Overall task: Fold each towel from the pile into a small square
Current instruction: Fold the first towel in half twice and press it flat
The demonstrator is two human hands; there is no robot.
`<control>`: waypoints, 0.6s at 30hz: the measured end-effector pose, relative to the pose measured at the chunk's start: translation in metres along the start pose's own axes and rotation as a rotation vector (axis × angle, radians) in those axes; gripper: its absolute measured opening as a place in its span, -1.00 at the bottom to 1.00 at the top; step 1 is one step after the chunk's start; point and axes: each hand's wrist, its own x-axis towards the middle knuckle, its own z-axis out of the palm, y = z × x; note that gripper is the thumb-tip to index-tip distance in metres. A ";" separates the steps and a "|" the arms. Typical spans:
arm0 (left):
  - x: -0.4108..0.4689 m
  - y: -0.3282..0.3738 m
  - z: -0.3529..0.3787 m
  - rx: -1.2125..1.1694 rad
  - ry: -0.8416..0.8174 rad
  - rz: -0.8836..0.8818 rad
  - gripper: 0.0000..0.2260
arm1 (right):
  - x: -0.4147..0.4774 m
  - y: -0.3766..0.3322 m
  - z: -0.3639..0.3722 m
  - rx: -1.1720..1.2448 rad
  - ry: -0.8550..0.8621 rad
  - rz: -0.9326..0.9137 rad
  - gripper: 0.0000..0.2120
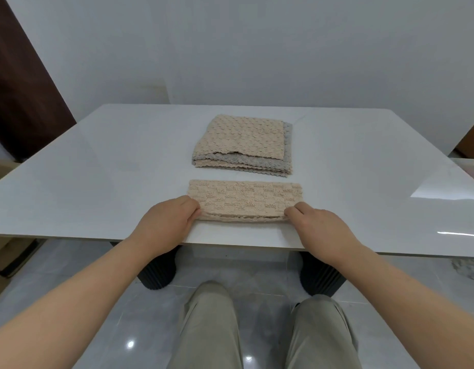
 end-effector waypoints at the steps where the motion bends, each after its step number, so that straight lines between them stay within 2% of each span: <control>1: -0.003 0.002 -0.001 0.034 -0.009 0.035 -0.58 | -0.001 0.001 0.002 0.015 0.000 0.023 -0.63; 6: -0.004 0.001 -0.002 0.058 -0.009 0.101 -0.54 | 0.003 0.005 0.003 0.011 0.083 0.031 -0.68; 14: -0.005 -0.008 0.001 0.105 0.036 0.119 -0.85 | 0.004 0.011 -0.003 -0.025 0.211 -0.089 -0.70; 16: -0.005 -0.009 0.000 0.137 0.065 0.125 -0.73 | 0.003 0.011 -0.001 -0.037 0.214 -0.095 -0.72; 18: -0.006 -0.010 0.001 0.151 0.106 0.164 -0.70 | 0.003 0.011 0.002 -0.029 0.213 -0.095 -0.72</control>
